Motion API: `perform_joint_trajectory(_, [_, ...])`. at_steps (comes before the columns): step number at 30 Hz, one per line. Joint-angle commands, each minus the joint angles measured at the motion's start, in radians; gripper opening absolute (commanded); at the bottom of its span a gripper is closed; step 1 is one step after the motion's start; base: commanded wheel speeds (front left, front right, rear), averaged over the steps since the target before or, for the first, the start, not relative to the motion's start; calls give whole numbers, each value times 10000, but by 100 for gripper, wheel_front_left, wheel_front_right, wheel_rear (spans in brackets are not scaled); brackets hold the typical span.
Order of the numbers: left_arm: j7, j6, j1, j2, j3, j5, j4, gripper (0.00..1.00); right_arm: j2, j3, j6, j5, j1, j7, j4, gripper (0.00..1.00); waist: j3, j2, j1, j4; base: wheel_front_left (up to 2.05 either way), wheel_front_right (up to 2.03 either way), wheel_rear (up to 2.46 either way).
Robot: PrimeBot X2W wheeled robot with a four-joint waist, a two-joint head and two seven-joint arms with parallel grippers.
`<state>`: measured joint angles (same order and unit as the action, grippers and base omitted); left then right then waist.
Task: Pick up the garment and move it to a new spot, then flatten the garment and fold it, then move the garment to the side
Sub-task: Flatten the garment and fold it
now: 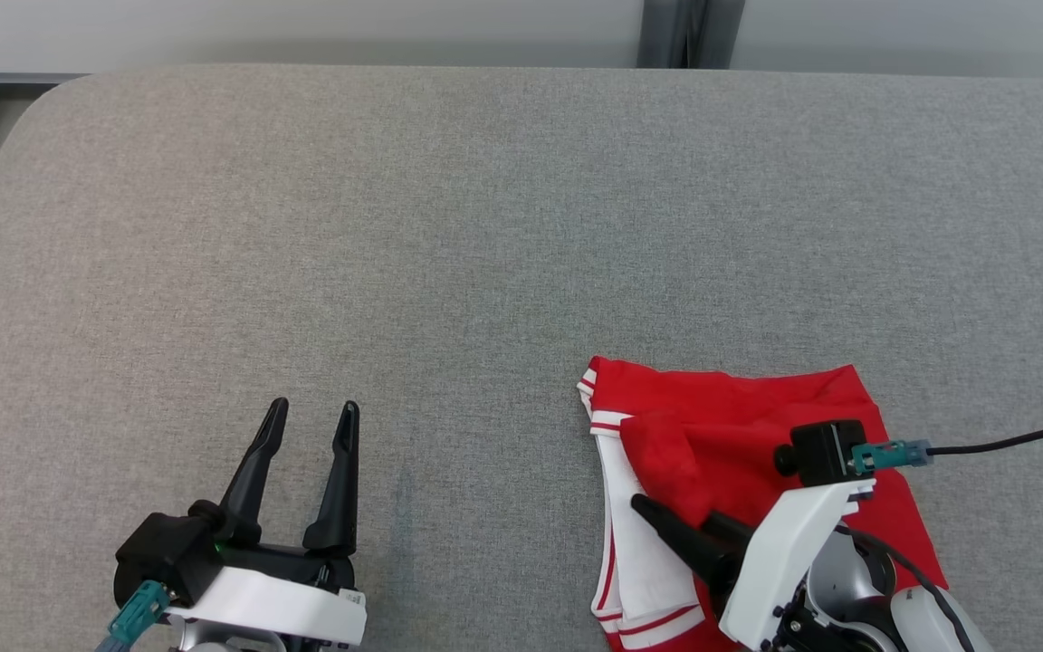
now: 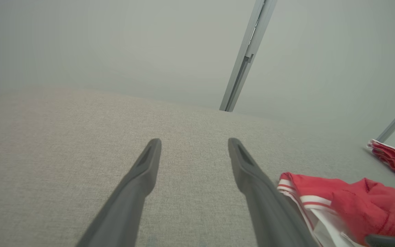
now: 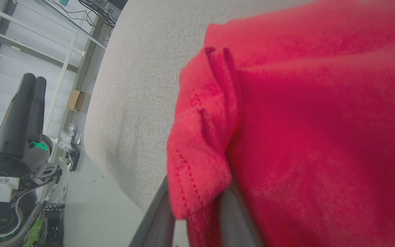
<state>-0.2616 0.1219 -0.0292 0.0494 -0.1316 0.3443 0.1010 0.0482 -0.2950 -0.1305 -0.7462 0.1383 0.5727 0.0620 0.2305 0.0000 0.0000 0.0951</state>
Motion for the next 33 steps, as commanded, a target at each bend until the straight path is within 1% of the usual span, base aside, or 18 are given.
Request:
perform_joint_trajectory(1, [-40,-40,-206,37,4,7,5,100,36,11,-7,10,128,-68,40,100,24,0,0,2,0,0,0])
perform_joint_trajectory(6, [-40,-36,-180,37,79,-18,94,100,38,19,-7,-104,174,-116,-211,100,-41,0,0,-53,0,0,0])
perform_joint_trajectory(14, [-40,-18,-50,37,192,-112,132,100,38,-67,-7,-562,287,18,-1397,100,-344,0,0,-291,0,0,0])
perform_joint_trajectory(18, [-40,-5,5,35,254,-155,65,100,42,208,-5,-418,536,-228,-1904,100,-459,0,0,-420,0,0,0])
perform_joint_trajectory(20, [-40,5,-9,37,269,-212,34,100,41,457,-7,16,795,-481,-2126,100,-493,0,0,-473,0,0,0])
perform_joint_trajectory(23, [-40,17,-125,40,299,-235,-92,100,74,870,-5,1071,1121,-973,-2349,100,-509,0,0,-531,0,0,0])
perform_joint_trajectory(27, [-40,18,-236,38,352,-133,-328,100,825,1165,-5,2561,1543,-2245,-2464,100,-532,0,0,-607,0,0,0])
perform_joint_trajectory(28, [-40,18,-236,38,352,-133,-328,100,825,1165,-5,2561,1543,-2245,-2464,100,-532,0,0,-607,0,0,0])
perform_joint_trajectory(33, [-40,-42,-403,38,451,-207,-825,100,1796,1510,-5,3897,1560,-4153,-2064,100,-542,0,0,-717,0,0,0])
